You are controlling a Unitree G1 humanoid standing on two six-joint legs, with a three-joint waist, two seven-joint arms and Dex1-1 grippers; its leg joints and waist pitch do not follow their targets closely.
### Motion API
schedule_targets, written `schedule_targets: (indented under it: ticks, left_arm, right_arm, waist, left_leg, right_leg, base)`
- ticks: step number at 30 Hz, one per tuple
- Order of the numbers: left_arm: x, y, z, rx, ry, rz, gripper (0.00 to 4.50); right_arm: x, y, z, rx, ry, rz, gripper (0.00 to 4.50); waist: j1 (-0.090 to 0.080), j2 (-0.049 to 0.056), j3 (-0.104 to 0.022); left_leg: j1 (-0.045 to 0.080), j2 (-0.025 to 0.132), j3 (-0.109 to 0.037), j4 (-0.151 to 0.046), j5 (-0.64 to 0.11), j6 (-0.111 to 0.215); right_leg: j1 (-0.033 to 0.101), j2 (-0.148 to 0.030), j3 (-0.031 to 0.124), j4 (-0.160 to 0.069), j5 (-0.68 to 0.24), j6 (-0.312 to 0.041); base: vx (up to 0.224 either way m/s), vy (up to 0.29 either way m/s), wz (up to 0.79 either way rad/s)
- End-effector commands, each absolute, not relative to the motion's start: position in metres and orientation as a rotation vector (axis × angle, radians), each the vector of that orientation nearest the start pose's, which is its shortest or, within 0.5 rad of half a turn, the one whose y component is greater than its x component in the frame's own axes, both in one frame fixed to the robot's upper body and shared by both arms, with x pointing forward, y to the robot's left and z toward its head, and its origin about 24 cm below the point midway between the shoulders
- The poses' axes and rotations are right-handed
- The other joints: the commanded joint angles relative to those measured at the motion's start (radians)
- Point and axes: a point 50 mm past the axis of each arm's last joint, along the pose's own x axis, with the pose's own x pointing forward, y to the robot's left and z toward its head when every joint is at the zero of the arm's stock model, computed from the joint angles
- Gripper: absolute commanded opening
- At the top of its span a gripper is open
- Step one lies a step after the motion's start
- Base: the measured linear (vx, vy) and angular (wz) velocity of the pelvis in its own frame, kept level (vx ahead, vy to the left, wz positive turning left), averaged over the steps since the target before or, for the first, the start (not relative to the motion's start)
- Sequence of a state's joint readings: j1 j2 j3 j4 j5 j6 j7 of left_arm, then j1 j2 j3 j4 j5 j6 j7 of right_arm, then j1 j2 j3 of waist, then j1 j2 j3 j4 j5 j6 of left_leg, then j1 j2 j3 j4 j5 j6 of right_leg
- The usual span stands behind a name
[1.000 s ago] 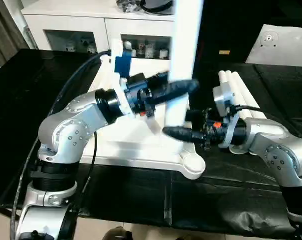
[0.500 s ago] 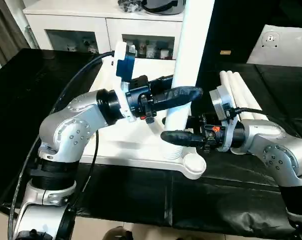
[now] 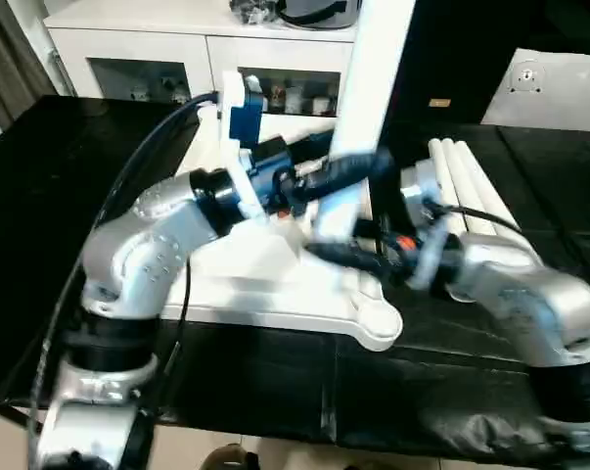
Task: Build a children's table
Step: Pick table leg
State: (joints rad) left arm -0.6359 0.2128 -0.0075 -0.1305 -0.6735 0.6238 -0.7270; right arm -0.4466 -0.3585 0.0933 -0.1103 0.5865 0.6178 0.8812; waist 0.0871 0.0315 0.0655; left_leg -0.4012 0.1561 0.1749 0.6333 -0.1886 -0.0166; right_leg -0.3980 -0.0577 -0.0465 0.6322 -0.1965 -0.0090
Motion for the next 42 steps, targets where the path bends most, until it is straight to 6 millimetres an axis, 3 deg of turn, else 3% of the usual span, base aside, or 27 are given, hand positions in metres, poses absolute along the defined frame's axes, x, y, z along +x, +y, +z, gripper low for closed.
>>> schedule_targets:
  ticks: [1,7,8,11,15,20,33,36,42]
  left_arm:
    - [0.301,0.089,0.211,-0.238,-0.200,-1.110,3.13]
    - [0.299,0.087,0.211,-0.205,-0.216,-0.962,3.13]
    - [0.298,0.085,0.209,-0.202,-0.212,-0.948,2.85]
    - [0.297,0.081,0.207,-0.201,-0.205,-0.912,2.78]
    - [0.298,0.075,0.195,-0.184,-0.163,-0.873,2.36]
    - [0.297,0.072,0.191,-0.167,-0.148,-0.860,2.03]
    - [0.303,0.079,0.193,-0.217,-0.149,-0.807,1.87]
    - [0.309,0.084,0.196,-0.254,-0.150,-0.775,1.87]
    - [0.316,0.093,0.197,-0.270,-0.130,-0.786,1.86]
  right_arm:
    - [0.289,-0.112,0.146,0.135,0.051,1.154,1.95]
    - [0.301,-0.107,0.144,0.158,0.019,0.990,1.95]
    - [0.302,-0.106,0.144,0.162,0.015,0.971,1.95]
    - [0.303,-0.105,0.143,0.166,0.009,0.951,1.95]
    - [0.306,-0.102,0.140,0.158,0.008,0.921,1.95]
    - [0.307,-0.100,0.140,0.151,0.003,0.908,1.95]
    - [0.307,-0.099,0.140,0.117,0.002,0.900,1.95]
    - [0.306,-0.100,0.146,0.189,-0.012,0.931,2.65]
    - [0.301,-0.111,0.155,0.240,-0.023,1.014,3.07]
  waist:
    - [-0.004,-0.013,-0.079]
    - [-0.006,-0.011,-0.076]
    - [-0.005,-0.013,-0.077]
    - [-0.005,-0.012,-0.076]
    - [-0.006,-0.014,-0.076]
    - [-0.006,-0.013,-0.076]
    - [-0.008,-0.011,-0.076]
    - [-0.008,-0.012,-0.076]
    - [-0.005,-0.013,-0.077]
  left_leg:
    - [0.025,0.066,-0.025,-0.074,-0.108,0.002]
    - [0.024,0.068,-0.026,-0.078,-0.121,-0.004]
    - [0.026,0.068,-0.026,-0.077,-0.127,-0.006]
    - [0.026,0.068,-0.025,-0.078,-0.134,-0.011]
    - [0.023,0.067,-0.026,-0.079,-0.133,-0.010]
    - [0.024,0.066,-0.026,-0.079,-0.133,-0.007]
    - [0.024,0.065,-0.026,-0.079,-0.142,-0.010]
    - [0.024,0.064,-0.025,-0.078,-0.141,-0.006]
    - [0.025,0.064,-0.026,-0.078,-0.134,0.004]
  right_leg:
    - [0.047,-0.084,0.047,-0.074,-0.175,-0.204]
    - [0.045,-0.084,0.047,-0.075,-0.176,-0.200]
    - [0.045,-0.084,0.047,-0.076,-0.183,-0.197]
    - [0.044,-0.084,0.049,-0.079,-0.203,-0.184]
    - [0.044,-0.084,0.049,-0.079,-0.200,-0.171]
    - [0.043,-0.083,0.048,-0.081,-0.196,-0.172]
    - [0.043,-0.082,0.049,-0.079,-0.182,-0.180]
    - [0.045,-0.083,0.049,-0.078,-0.180,-0.182]
    - [0.046,-0.082,0.047,-0.079,-0.181,-0.175]
  base:
    - [0.000,0.000,0.00]
    - [0.000,0.000,0.00]
    - [0.000,0.000,0.00]
    - [0.000,0.000,0.00]
    - [0.000,0.000,0.00]
    - [0.000,0.000,0.00]
    - [0.000,0.000,0.00]
    - [0.000,0.000,0.00]
    - [0.000,0.000,0.00]
